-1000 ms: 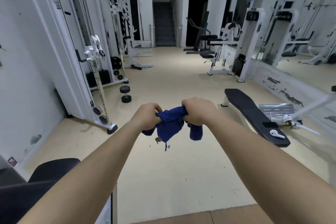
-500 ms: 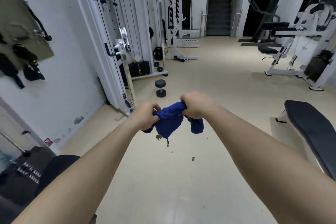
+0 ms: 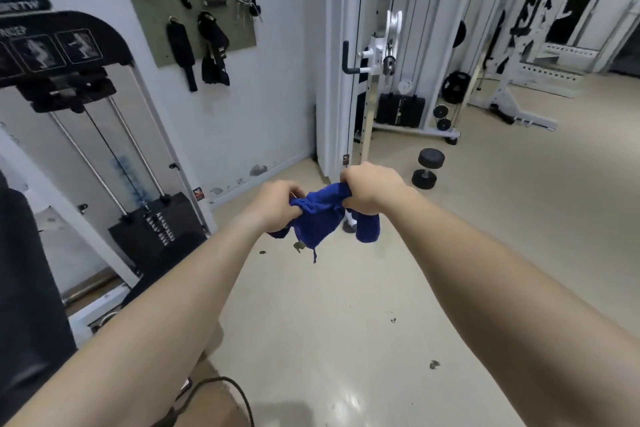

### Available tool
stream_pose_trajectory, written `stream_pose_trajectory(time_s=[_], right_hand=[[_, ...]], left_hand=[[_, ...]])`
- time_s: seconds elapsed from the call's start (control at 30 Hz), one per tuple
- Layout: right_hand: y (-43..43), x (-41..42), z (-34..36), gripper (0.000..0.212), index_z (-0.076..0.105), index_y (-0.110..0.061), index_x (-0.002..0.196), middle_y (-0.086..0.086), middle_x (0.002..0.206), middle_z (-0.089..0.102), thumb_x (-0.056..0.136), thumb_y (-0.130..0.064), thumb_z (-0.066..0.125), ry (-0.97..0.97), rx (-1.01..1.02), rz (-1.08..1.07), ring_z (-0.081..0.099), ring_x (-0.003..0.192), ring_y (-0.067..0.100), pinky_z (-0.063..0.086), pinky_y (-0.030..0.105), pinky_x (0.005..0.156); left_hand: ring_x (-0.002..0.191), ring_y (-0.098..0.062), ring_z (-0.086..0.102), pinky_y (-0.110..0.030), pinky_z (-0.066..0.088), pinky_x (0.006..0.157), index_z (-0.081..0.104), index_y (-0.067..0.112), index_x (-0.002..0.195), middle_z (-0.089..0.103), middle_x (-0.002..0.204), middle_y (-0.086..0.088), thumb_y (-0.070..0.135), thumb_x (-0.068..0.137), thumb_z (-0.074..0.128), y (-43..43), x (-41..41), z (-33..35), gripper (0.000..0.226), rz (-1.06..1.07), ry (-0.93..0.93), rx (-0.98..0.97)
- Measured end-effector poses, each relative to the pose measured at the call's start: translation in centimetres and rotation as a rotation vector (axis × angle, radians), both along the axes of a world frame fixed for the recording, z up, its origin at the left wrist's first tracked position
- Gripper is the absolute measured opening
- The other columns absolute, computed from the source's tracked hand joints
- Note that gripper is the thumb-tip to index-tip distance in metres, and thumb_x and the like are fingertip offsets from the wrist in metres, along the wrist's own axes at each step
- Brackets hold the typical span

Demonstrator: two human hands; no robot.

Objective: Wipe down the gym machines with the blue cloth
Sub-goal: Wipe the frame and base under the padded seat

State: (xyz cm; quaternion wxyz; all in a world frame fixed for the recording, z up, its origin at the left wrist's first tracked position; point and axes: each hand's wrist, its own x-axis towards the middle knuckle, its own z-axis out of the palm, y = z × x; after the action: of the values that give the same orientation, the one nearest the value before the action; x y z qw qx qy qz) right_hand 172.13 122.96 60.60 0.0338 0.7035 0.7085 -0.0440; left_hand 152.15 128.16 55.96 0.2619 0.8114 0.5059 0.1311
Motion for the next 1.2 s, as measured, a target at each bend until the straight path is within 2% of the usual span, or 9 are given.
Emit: stream_pose_trajectory(time_s=[0.3, 0.43, 0.53, 0.67, 0.73, 0.83, 1.0, 1.1, 1.2], right_hand=[[20.4, -3.5, -1.9, 0.022, 0.058, -0.018, 0.106, 0.004, 0.095, 0.058, 0.086, -0.025, 0.063, -0.016, -0.062, 0.318, 0.059, 0.084, 0.029, 0.047, 0.037, 0.067], [28.6, -5.8, -3.5, 0.021, 0.057, -0.017, 0.105, 0.005, 0.096, 0.057, 0.087, -0.025, 0.063, -0.001, -0.096, 0.468, 0.057, 0.083, 0.03, 0.044, 0.035, 0.066], [35.6, -7.3, -4.5, 0.018, 0.054, -0.019, 0.102, 0.004, 0.093, 0.052, 0.088, -0.027, 0.062, -0.004, -0.105, 0.595, 0.054, 0.084, 0.031, 0.041, 0.035, 0.069], [43.2, -10.1, -5.0, 0.022, 0.058, -0.016, 0.108, 0.007, 0.102, 0.058, 0.088, -0.024, 0.061, 0.033, -0.132, 0.757, 0.059, 0.09, 0.033, 0.046, 0.037, 0.072], [46.5, -12.2, -5.0, 0.018, 0.057, -0.018, 0.104, 0.007, 0.101, 0.055, 0.088, -0.025, 0.061, 0.034, -0.154, 0.855, 0.059, 0.091, 0.034, 0.047, 0.037, 0.073], [50.2, -16.3, -4.9, 0.014, 0.055, -0.02, 0.098, 0.007, 0.101, 0.06, 0.088, -0.027, 0.062, 0.045, -0.158, 1.021, 0.057, 0.089, 0.033, 0.047, 0.036, 0.072], [52.2, -24.3, -6.4, 0.028, 0.06, -0.018, 0.109, 0.004, 0.102, 0.06, 0.089, -0.038, 0.065, 0.045, -0.222, 1.237, 0.061, 0.094, 0.032, 0.055, 0.044, 0.082], [51.9, -29.6, -7.7, 0.025, 0.06, -0.017, 0.108, 0.004, 0.1, 0.059, 0.092, -0.036, 0.065, 0.013, -0.246, 1.384, 0.058, 0.091, 0.029, 0.052, 0.041, 0.075], [51.0, -35.1, -9.0, 0.022, 0.058, -0.018, 0.106, 0.003, 0.099, 0.059, 0.092, -0.034, 0.064, -0.012, -0.249, 1.499, 0.057, 0.088, 0.028, 0.047, 0.038, 0.07]], left_hand=[[0.085, -0.016, 0.066, -0.038, 0.058, 0.078, 0.069, 0.025, 0.106, 0.071, 0.098, 0.005, 0.017, 0.09, 0.063, 13.7, -4.2, -1.7, 0.019, 0.319, 0.012, -0.043], [0.089, -0.015, 0.065, -0.033, 0.055, 0.08, 0.07, 0.024, 0.107, 0.07, 0.101, 0.004, 0.015, 0.089, 0.065, 18.9, -6.0, -3.1, 0.021, 0.473, 0.033, -0.06], [0.084, -0.013, 0.066, -0.032, 0.055, 0.077, 0.068, 0.027, 0.103, 0.07, 0.098, 0.005, 0.016, 0.087, 0.066, 23.4, -6.9, -4.3, 0.019, 0.613, 0.046, -0.058], [0.088, -0.016, 0.066, -0.036, 0.056, 0.082, 0.069, 0.023, 0.106, 0.071, 0.099, 0.002, 0.015, 0.089, 0.067, 27.3, -7.8, -4.8, 0.019, 0.804, 0.018, -0.075], [0.089, -0.019, 0.066, -0.036, 0.055, 0.083, 0.069, 0.021, 0.108, 0.071, 0.1, 0.001, 0.015, 0.09, 0.067, 28.6, -8.5, -4.4, 0.019, 0.909, 0.025, -0.098], [0.092, -0.021, 0.065, -0.034, 0.053, 0.084, 0.069, 0.021, 0.108, 0.07, 0.101, 0.0, 0.016, 0.09, 0.067, 29.3, -10.3, -4.2, 0.019, 1.068, 0.033, -0.103], [0.093, -0.021, 0.065, -0.029, 0.048, 0.079, 0.068, 0.022, 0.105, 0.071, 0.101, 0.001, 0.016, 0.089, 0.068, 27.7, -14.3, -5.5, 0.017, 1.287, 0.026, -0.156], [0.093, -0.02, 0.062, -0.029, 0.046, 0.079, 0.066, 0.022, 0.105, 0.067, 0.098, 0.003, 0.016, 0.091, 0.065, 26.3, -17.1, -6.8, 0.015, 1.409, 0.017, -0.174], [0.095, -0.023, 0.063, -0.036, 0.052, 0.083, 0.068, 0.017, 0.109, 0.067, 0.1, 0.0, 0.017, 0.091, 0.065, 25.1, -20.4, -8.6, 0.018, 1.537, -0.004, -0.18]])
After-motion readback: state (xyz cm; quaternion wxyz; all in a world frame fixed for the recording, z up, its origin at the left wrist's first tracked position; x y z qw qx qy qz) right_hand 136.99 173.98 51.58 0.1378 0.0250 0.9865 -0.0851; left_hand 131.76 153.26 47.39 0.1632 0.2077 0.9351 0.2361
